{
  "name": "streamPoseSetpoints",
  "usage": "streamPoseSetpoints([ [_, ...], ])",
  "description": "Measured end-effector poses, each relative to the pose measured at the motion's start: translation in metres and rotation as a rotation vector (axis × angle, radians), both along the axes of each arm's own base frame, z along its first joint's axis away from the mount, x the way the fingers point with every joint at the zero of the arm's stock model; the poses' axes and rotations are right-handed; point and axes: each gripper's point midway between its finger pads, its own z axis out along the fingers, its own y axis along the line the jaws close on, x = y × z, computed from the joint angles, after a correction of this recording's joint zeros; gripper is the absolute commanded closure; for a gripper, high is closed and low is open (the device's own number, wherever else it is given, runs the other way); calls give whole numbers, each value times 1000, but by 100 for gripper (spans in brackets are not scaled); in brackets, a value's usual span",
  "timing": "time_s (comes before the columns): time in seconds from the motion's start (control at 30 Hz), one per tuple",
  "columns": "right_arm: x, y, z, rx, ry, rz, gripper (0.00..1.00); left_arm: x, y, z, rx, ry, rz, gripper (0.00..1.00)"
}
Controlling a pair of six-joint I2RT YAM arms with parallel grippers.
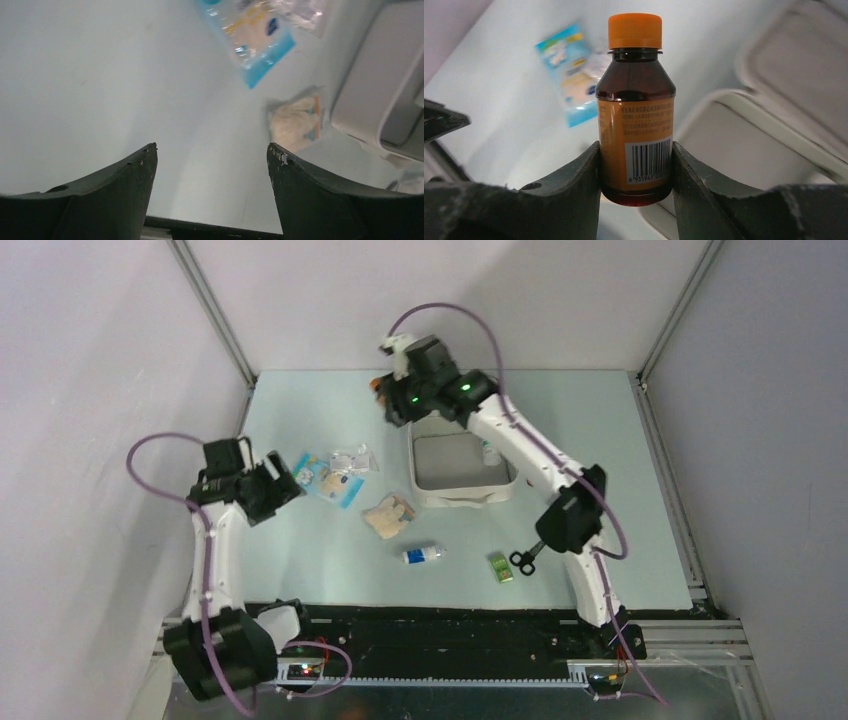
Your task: Organize the medicine kit
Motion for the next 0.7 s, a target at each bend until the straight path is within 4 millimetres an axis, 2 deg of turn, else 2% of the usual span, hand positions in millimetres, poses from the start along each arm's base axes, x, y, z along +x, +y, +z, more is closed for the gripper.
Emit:
streamPoseSetpoints([
  [0.07,18,-39,18,-1,-26,-103,75,21,-15,7,4,-1,-91,16],
  [0.13,36,-79,21,-25,-39,-220,75,42,-28,13,4,-8,-162,16],
  [0.23,56,-130,1,-95,-17,-379,74,74,-48,20,-5,-18,-249,16],
  [0.33,62,-164,-41,-174,67,-489,75,90,-65,20,-9,-15,-306,15],
  [0.47,62,-186,-95,-234,214,-604,75,97,-75,28,9,-17,-343,13],
  [0.6,59,-192,-123,-251,299,-649,75,103,-71,43,65,-43,-350,13],
  [0.7,55,-188,-138,-247,354,-662,75,104,-65,42,94,-35,-346,13],
])
